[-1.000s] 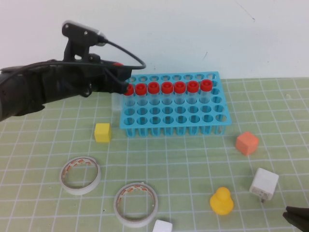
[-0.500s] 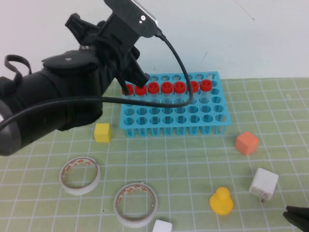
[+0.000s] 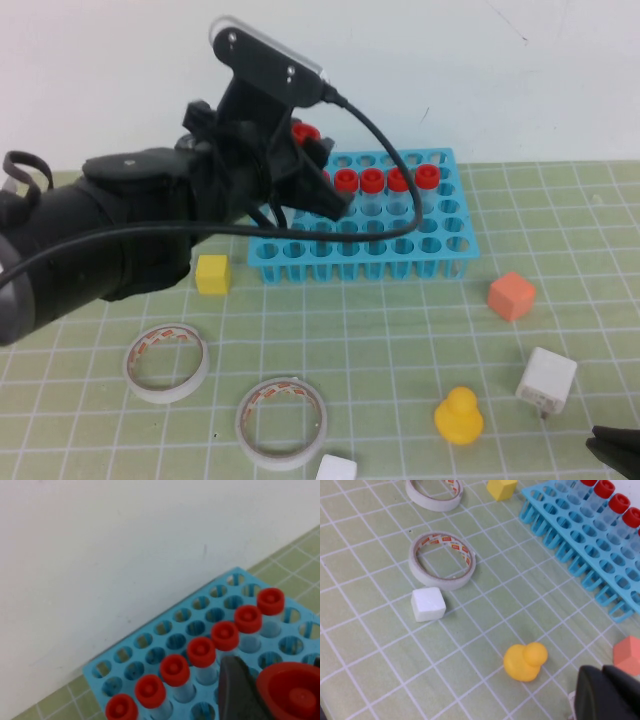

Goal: Place the test tubes

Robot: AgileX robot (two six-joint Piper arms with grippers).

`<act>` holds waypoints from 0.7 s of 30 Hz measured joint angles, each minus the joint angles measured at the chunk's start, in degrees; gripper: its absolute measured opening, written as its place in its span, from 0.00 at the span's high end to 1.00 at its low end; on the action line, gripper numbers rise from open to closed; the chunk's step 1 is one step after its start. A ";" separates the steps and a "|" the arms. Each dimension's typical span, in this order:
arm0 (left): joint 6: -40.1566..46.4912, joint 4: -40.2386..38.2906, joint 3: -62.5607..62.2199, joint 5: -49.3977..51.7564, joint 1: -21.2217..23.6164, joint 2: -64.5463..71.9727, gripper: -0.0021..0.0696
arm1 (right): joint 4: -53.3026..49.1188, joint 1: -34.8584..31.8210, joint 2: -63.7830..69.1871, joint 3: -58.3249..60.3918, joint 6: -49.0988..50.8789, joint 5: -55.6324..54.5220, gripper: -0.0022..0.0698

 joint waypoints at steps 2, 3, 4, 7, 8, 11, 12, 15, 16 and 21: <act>-0.33 0.23 0.86 0.70 0.00 0.00 0.62 | 0.00 0.00 0.00 0.00 0.00 0.00 0.97; -0.33 0.23 1.08 0.79 0.00 0.00 0.62 | 0.00 0.00 0.00 0.00 0.00 0.00 0.97; -0.33 0.23 1.24 0.79 0.00 0.00 0.62 | 0.00 0.00 0.00 0.00 0.00 0.00 0.97; -0.93 0.36 1.23 0.23 0.71 0.00 0.62 | 0.00 0.00 0.00 0.00 0.00 0.00 0.97; -3.07 0.90 1.23 0.15 1.05 0.00 0.62 | 0.00 0.00 0.00 0.00 0.00 0.00 0.97; -22.12 12.61 1.23 0.15 2.54 -0.03 0.62 | 0.00 0.00 -0.09 0.00 0.00 0.00 0.97; -31.58 19.77 1.23 0.40 2.98 -0.14 0.62 | 0.00 0.00 -0.09 0.00 0.00 0.00 0.97; -59.66 42.23 1.23 2.14 4.08 -0.26 0.62 | 0.00 0.00 -0.09 0.00 0.00 0.00 0.97; -66.46 47.69 1.23 2.87 4.36 -0.26 0.62 | 0.00 0.00 -0.09 0.00 0.00 0.00 0.97; -81.00 61.31 1.27 4.93 6.08 -0.26 0.62 | 0.00 0.00 -0.09 0.00 0.00 0.00 0.97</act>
